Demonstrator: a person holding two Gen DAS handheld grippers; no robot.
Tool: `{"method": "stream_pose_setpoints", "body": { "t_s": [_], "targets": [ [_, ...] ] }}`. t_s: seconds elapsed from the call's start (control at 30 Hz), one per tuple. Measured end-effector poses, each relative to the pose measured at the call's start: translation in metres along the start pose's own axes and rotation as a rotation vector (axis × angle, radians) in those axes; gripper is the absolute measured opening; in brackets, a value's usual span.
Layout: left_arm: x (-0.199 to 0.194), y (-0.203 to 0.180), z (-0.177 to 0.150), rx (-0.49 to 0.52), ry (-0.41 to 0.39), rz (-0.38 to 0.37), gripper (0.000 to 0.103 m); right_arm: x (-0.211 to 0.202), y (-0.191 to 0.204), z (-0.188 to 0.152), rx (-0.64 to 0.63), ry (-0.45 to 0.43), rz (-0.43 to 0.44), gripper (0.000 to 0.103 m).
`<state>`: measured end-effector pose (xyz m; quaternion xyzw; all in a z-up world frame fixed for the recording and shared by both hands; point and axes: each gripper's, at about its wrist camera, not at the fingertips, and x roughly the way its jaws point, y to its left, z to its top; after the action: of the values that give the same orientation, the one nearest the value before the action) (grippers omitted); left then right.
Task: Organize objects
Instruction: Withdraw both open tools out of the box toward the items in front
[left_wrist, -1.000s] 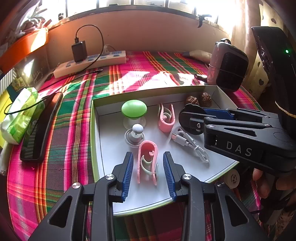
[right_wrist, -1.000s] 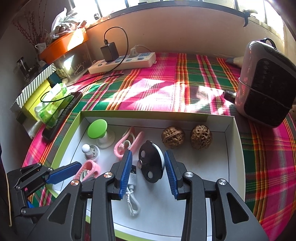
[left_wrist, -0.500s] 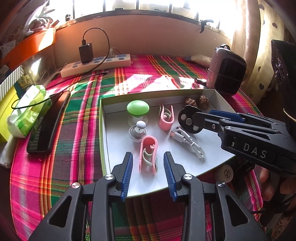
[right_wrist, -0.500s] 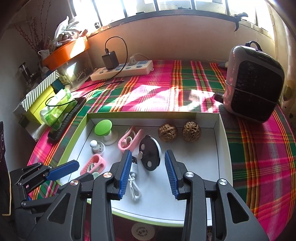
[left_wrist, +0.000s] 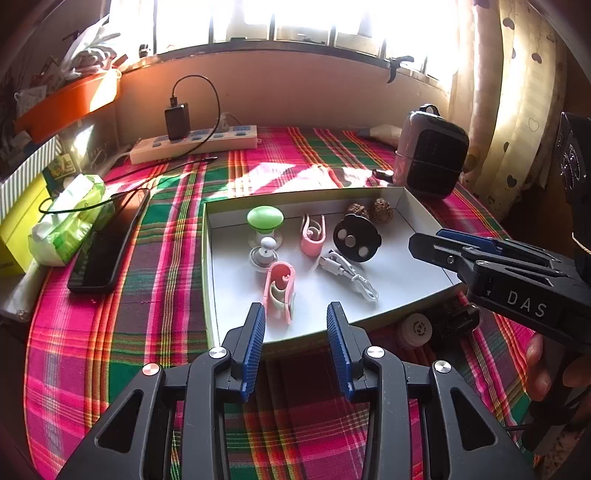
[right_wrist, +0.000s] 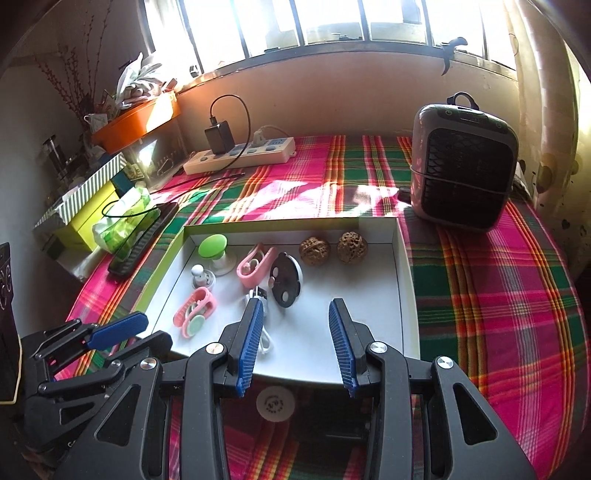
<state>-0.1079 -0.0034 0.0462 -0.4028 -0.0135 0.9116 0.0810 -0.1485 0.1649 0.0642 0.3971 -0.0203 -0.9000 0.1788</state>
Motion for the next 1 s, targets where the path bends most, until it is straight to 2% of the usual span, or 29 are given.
{"method": "stream_pose_setpoints", "body": {
  "t_s": [0.47,0.7,1.0],
  "targets": [
    [-0.010,-0.024,-0.018,0.026,0.013,-0.074,0.033,-0.029,-0.028,-0.035,-0.001,-0.022,-0.040,0.039],
    [-0.004,-0.029,-0.024,0.028,0.039,-0.094,0.033,-0.021,-0.045,-0.049,0.025,0.016,0.001,0.039],
    [0.000,-0.030,-0.024,0.023,0.054,-0.091,0.033,-0.020,-0.040,-0.055,-0.037,0.037,0.077,0.042]
  ]
}}
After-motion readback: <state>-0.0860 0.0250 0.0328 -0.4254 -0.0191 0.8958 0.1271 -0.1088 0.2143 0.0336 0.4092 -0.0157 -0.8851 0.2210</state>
